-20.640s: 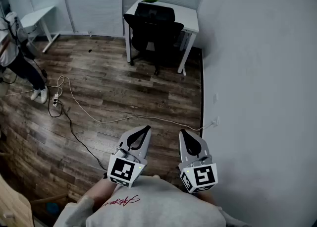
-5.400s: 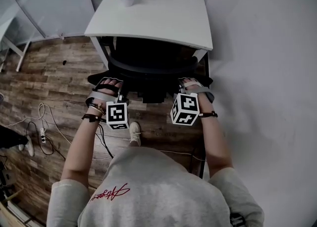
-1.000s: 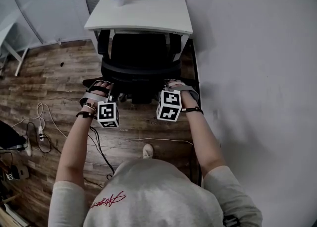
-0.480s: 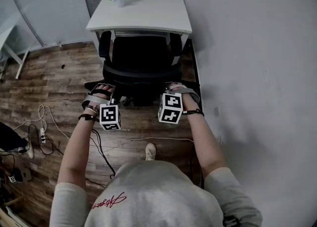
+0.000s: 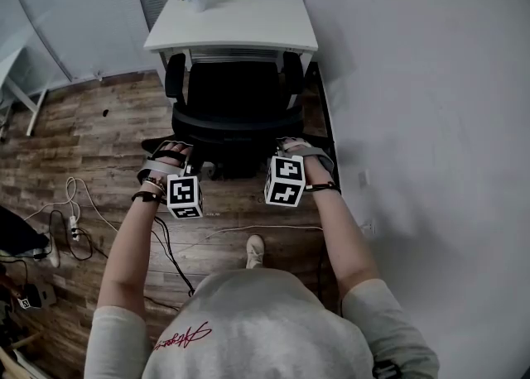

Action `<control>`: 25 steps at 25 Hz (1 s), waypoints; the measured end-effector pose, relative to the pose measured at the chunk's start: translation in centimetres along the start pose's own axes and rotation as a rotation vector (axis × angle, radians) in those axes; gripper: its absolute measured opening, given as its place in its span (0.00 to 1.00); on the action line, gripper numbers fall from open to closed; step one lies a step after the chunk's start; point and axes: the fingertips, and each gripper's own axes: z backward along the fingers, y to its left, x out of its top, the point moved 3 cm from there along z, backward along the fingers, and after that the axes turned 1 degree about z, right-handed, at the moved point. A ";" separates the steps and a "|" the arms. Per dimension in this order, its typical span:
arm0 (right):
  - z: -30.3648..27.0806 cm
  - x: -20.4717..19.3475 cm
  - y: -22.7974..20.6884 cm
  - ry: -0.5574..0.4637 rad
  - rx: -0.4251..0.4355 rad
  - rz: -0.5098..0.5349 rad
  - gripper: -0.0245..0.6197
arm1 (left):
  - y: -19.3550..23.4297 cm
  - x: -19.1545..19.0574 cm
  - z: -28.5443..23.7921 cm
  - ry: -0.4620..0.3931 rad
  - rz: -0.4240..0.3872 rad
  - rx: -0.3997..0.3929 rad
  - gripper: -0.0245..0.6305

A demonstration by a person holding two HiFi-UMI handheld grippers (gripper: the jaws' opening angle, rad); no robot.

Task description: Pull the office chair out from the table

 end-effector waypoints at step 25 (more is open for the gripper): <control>3.5 1.6 7.5 0.013 -0.014 -0.023 0.20 | -5.7 1.5 5.6 -0.025 -0.016 -0.009 0.17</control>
